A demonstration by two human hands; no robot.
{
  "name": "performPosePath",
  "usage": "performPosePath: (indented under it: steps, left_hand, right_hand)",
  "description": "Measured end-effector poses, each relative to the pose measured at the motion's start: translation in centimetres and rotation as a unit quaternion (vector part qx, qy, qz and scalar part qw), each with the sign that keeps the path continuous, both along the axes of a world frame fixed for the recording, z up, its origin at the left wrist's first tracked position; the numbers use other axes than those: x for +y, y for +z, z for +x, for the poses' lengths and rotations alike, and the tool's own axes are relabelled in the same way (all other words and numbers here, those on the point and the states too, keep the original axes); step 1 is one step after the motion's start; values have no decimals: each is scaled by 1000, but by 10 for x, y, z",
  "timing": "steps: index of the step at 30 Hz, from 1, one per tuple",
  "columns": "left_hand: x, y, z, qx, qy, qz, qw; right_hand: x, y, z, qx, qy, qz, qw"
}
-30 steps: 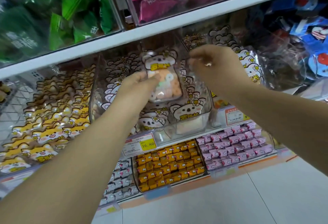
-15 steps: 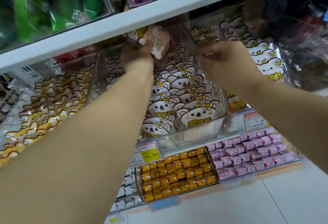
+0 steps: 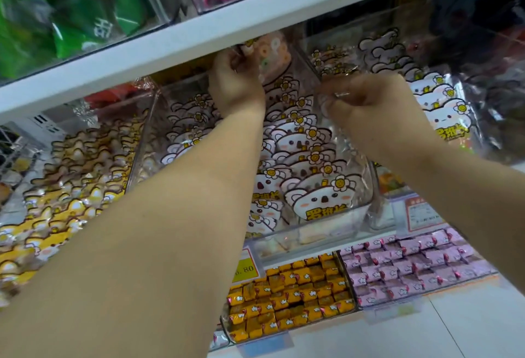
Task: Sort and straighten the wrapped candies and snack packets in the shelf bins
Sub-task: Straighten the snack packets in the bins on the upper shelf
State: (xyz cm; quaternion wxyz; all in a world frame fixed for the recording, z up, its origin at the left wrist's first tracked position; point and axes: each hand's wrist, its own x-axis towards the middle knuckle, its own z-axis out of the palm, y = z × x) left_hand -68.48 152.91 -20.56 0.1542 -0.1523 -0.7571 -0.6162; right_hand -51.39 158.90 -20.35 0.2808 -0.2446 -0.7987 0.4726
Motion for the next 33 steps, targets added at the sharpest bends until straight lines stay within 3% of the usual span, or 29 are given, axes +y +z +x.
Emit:
performPosePath:
  steps: [5, 11, 18, 23, 33]
  left_hand:
    - [-5, -2, 0, -38, -28, 4, 999]
    - [-20, 3, 7, -47, -78, -56, 994]
    - [-24, 0, 0, -48, -68, -281, 956]
    - [-19, -2, -8, -65, -39, -355, 932]
    - [-21, -2, -7, -16, -48, -474, 879]
  right_hand:
    - [-1, 1, 1, 5, 8, -13, 1000]
    - [-3, 3, 2, 7, 4, -20, 1000]
    - [-5, 2, 1, 3, -9, -16, 1000]
    - [-5, 2, 1, 5, -13, -32, 999]
    - [-6, 4, 3, 4, -7, -30, 1000]
